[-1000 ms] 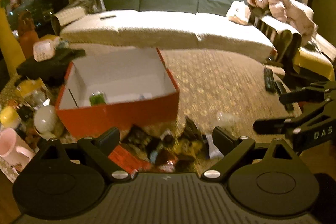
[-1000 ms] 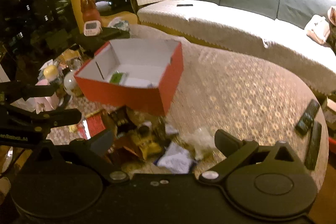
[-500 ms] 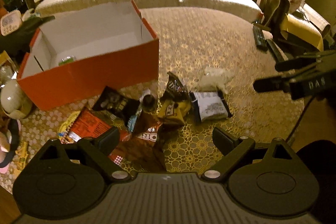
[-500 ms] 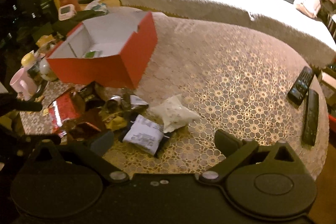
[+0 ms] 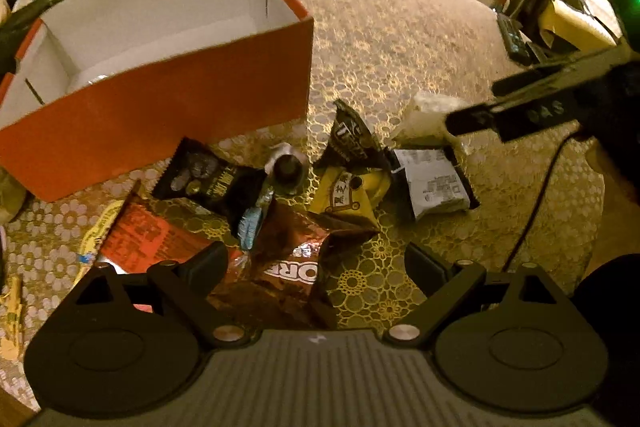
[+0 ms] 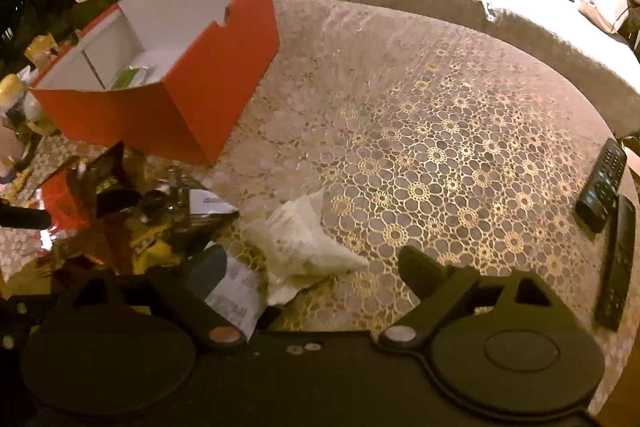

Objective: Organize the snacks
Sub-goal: 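Grasp the brown Oreo bag with the left tool while the right tool grasps the white bag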

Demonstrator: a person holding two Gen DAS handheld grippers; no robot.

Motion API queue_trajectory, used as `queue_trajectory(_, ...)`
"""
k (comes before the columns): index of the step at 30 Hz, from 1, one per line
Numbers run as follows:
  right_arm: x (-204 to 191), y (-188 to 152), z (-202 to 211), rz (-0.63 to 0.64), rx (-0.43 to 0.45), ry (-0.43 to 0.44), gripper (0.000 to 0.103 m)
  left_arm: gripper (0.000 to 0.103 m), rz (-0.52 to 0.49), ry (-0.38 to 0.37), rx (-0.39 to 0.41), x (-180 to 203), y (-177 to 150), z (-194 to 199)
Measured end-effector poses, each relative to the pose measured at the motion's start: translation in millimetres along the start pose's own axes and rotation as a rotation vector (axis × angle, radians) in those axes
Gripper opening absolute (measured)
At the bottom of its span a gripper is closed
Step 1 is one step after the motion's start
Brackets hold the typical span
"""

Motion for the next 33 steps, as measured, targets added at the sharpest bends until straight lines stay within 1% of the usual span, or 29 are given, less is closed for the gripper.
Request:
queue_trajectory(5, -0.2, -2.6, -22.2, 0.038, -0.033, -0.008, 0.083, 0.095, -0.010, -0.015, -0.024, 1.5, -4.7, -11.4)
queue_trajectory(6, -0.9, -3.3, -26.5, 0.043, -0.041, -0.008, 0.083, 0.093, -0.012, -0.018, -0.029, 1.3, -5.5, -13.5)
queue_trajectory(7, -1.8, -4.2, -29.1, 0.048, -0.046, -0.005, 0.082, 0.088, -0.013, -0.021, -0.035, 1.3, -6.5, -15.7)
queue_trajectory(9, -4.9, -5.8, -33.2, 0.060, -0.051, 0.000, 0.079, 0.082, -0.013, -0.022, -0.043, 1.2, -7.0, -18.4)
queue_trajectory(11, -8.6, -7.5, -36.2, 0.073, -0.054, 0.005, 0.074, 0.080, -0.013, -0.024, -0.043, 0.9, -7.2, -20.0)
queue_trajectory(12, -10.4, -9.0, -37.3, 0.080, -0.055, 0.009, 0.073, 0.077, -0.011, -0.026, -0.043, 0.8, -7.1, -20.5)
queue_trajectory(14, -13.1, -10.1, -39.1, 0.087, -0.057, 0.012, 0.067, 0.068, -0.011, -0.022, -0.046, 0.4, -7.0, -21.8)
queue_trajectory(15, -14.2, -10.1, -39.5, 0.089, -0.055, 0.012, 0.065, 0.061, -0.009, -0.019, -0.055, -0.1, -7.9, -22.8)
queue_trajectory(18, -15.0, -10.4, -38.5, 0.086, -0.047, 0.015, 0.056, 0.051, -0.010, -0.001, -0.063, -2.7, -10.2, -23.6)
queue_trajectory(20, -15.2, -10.7, -38.1, 0.083, -0.043, 0.011, 0.049, 0.049, -0.010, 0.005, -0.062, -3.5, -10.9, -23.0)
queue_trajectory(23, -15.0, -9.7, -34.6, 0.079, -0.023, 0.011, 0.045, 0.047, -0.002, 0.012, -0.061, -3.3, -10.8, -22.3)
queue_trajectory(26, -12.8, -9.0, -29.1, 0.064, -0.006, -0.001, 0.042, 0.047, 0.015, 0.011, -0.061, -2.5, -12.2, -20.9)
queue_trajectory(33, -5.2, -4.1, -7.2, -0.007, 0.038, -0.010, 0.041, 0.047, 0.046, 0.016, -0.050, 1.5, -10.4, -8.8)
Point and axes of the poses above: each gripper's, at about its wrist camera, not at the fingertips, and z roughly against the way its jaws point, x to its right, y to its top, the point moved 10 cm from there along -z, roughly the way its jaws point, and after that the axes turned 12 degrees about x, right-handed, at the moved point
